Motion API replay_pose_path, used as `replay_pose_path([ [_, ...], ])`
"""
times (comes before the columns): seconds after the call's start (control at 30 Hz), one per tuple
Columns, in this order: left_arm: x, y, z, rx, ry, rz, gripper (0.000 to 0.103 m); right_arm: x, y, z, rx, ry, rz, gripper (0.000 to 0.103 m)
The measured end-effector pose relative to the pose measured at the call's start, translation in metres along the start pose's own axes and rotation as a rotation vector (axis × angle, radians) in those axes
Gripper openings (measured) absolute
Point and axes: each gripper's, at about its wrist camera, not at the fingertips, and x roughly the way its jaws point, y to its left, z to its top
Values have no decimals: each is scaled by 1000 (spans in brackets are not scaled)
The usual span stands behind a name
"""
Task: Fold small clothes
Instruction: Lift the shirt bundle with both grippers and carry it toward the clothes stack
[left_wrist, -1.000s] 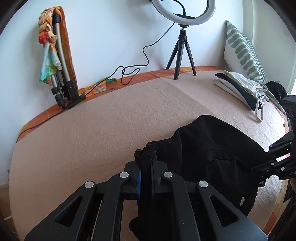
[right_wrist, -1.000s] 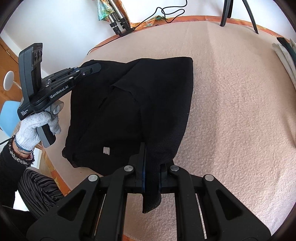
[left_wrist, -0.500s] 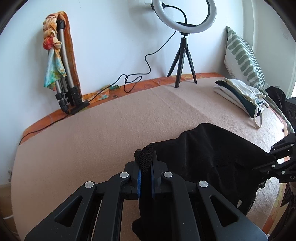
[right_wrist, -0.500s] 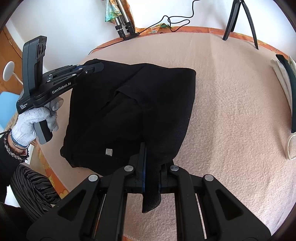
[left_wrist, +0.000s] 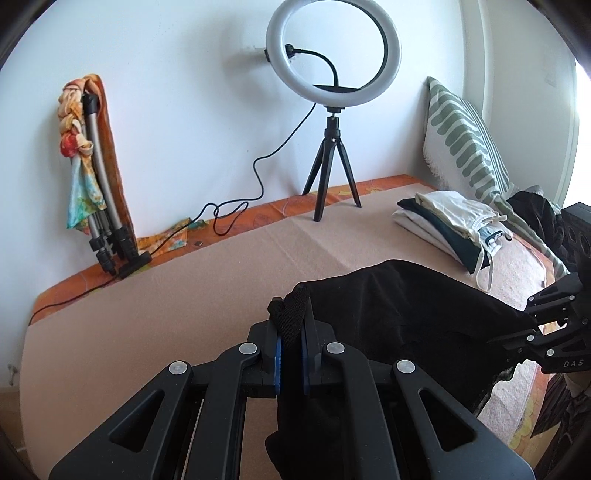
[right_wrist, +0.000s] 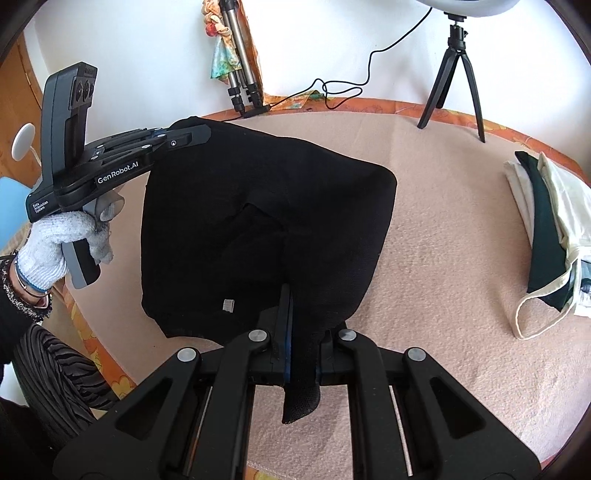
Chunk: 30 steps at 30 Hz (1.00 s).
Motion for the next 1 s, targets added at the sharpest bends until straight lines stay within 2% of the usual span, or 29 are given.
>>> replay_pose_path([
  [0.37, 29, -71, 64, 70, -70, -81, 6, -62, -69, -5, 50, -86, -91, 9],
  [0.63, 70, -134, 110, 100, -100, -169, 6, -109, -140, -8, 84, -114, -218, 9],
  [0.87, 112, -191, 146, 132, -125, -226, 6, -143, -203, -3, 56, -110, -379, 9],
  [1.0, 139, -219, 162, 122, -130, -253, 6, -154, -238, 6, 40, -102, -440, 9],
])
